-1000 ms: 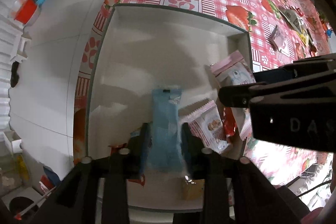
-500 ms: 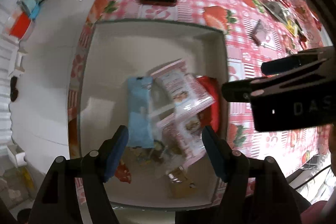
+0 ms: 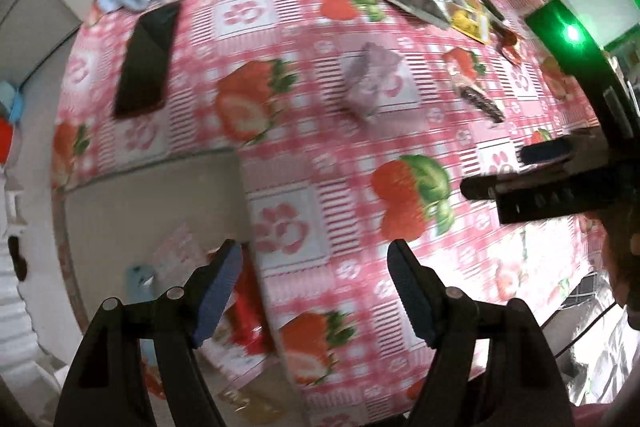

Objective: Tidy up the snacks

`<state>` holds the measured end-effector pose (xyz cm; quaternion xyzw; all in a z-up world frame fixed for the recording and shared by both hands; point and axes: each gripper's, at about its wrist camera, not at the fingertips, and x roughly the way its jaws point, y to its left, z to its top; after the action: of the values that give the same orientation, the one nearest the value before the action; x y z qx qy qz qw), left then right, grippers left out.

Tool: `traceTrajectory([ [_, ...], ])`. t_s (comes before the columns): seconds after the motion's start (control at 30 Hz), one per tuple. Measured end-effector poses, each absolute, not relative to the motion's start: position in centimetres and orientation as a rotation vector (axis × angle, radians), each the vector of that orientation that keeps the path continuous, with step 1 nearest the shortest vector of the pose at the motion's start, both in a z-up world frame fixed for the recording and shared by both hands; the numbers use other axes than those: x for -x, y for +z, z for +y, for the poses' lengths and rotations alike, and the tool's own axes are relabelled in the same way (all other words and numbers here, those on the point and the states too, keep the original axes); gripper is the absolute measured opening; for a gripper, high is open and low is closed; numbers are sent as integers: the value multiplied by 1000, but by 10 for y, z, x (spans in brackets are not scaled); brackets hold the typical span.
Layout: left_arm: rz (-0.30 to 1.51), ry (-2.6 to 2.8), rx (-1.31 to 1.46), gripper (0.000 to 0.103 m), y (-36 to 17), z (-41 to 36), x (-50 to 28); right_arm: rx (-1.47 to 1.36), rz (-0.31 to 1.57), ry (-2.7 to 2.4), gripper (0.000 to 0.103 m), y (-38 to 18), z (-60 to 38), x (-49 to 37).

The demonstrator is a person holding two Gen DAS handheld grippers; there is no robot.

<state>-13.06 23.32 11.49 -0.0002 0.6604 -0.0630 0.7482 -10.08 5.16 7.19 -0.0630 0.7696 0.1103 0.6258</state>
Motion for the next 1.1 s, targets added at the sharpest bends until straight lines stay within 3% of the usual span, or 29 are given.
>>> traceTrajectory([
  [0.03,1445,-144,-1,78,115,229,130,139,1768,244,103,71,45,101],
  [0.3,1476,-104,-26,83,117,225,143,105,1739,276,103,81,14,122],
  [1.1,1453,225,99,86,141,352,251,392,1566,645,103,148,221,200],
])
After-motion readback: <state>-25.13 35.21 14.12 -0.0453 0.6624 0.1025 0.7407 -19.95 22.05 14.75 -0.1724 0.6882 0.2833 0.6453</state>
